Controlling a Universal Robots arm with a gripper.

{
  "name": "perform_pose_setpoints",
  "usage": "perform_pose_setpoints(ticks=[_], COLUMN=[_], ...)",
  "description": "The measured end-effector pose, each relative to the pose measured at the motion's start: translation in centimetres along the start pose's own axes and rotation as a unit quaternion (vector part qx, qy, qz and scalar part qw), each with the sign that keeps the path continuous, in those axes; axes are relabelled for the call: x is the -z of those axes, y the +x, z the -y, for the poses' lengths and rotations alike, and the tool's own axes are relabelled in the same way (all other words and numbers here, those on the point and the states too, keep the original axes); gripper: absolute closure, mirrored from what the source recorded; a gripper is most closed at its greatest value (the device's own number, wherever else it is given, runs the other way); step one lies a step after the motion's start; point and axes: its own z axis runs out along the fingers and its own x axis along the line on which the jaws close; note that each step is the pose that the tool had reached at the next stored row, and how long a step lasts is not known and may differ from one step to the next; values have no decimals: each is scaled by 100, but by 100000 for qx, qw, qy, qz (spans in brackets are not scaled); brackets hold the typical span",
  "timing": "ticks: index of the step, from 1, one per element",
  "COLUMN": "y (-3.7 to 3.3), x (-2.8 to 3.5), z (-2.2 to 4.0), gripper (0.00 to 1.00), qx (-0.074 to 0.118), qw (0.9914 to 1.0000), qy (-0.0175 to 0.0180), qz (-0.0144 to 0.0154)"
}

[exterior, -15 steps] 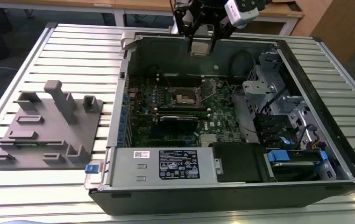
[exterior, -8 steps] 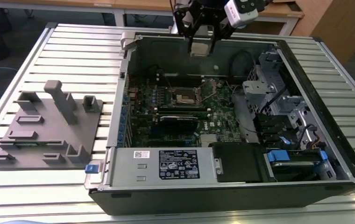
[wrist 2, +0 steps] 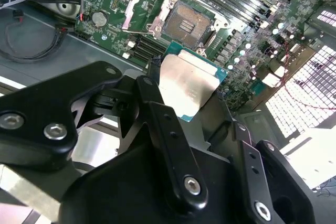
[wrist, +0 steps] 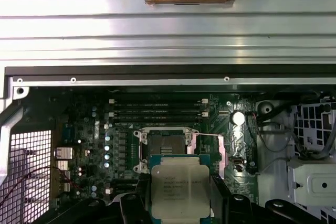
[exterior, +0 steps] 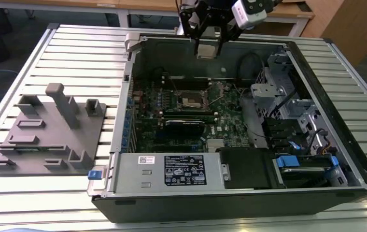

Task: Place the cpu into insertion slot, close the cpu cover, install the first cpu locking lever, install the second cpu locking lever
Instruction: 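Place the cpu into insertion slot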

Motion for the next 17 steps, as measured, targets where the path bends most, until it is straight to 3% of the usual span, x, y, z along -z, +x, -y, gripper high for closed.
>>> perform_pose_setpoints(ticks=[6,17], y=[-1,-2], x=[-7,-61], z=[0,5], gripper=[46,46], qx=[8,8], qw=[100000,100000], qy=[-272,-302], qz=[-10,-12])
